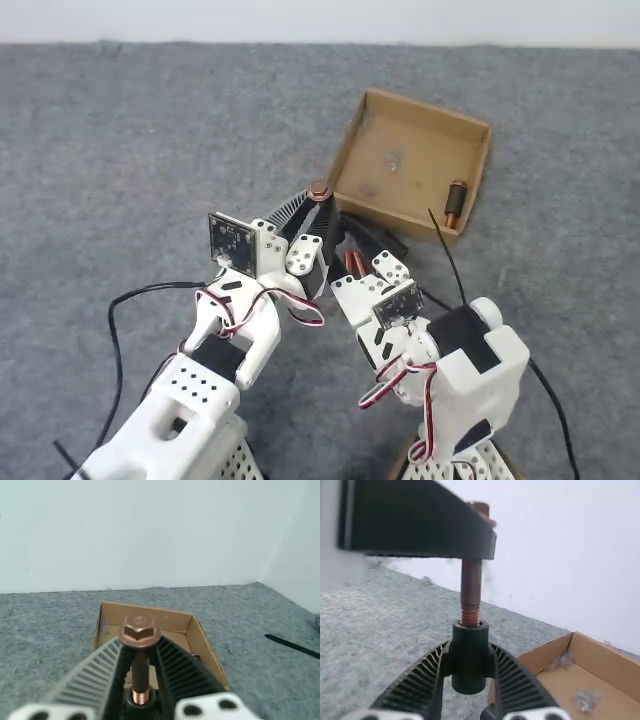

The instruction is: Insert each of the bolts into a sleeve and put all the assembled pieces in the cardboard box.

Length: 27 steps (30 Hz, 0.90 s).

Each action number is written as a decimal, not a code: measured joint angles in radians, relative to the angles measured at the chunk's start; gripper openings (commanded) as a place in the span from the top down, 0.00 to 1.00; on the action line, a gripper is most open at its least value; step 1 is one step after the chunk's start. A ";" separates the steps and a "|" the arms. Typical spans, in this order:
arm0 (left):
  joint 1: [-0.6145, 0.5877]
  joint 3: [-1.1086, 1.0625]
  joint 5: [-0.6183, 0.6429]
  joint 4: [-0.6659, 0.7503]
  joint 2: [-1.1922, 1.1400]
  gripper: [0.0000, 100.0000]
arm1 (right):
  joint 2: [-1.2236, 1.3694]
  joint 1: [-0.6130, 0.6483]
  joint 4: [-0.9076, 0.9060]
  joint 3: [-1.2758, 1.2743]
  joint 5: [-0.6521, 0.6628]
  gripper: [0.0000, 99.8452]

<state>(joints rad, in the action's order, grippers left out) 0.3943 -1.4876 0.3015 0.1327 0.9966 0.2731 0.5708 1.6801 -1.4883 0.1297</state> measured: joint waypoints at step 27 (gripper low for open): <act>0.009 0.040 0.000 -0.052 -0.192 0.99 | 0.002 -0.012 0.000 0.000 -0.002 0.99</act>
<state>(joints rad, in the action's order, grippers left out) 0.4035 -1.4477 0.3015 0.0806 0.8048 0.2746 0.5585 1.6801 -1.4883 0.1281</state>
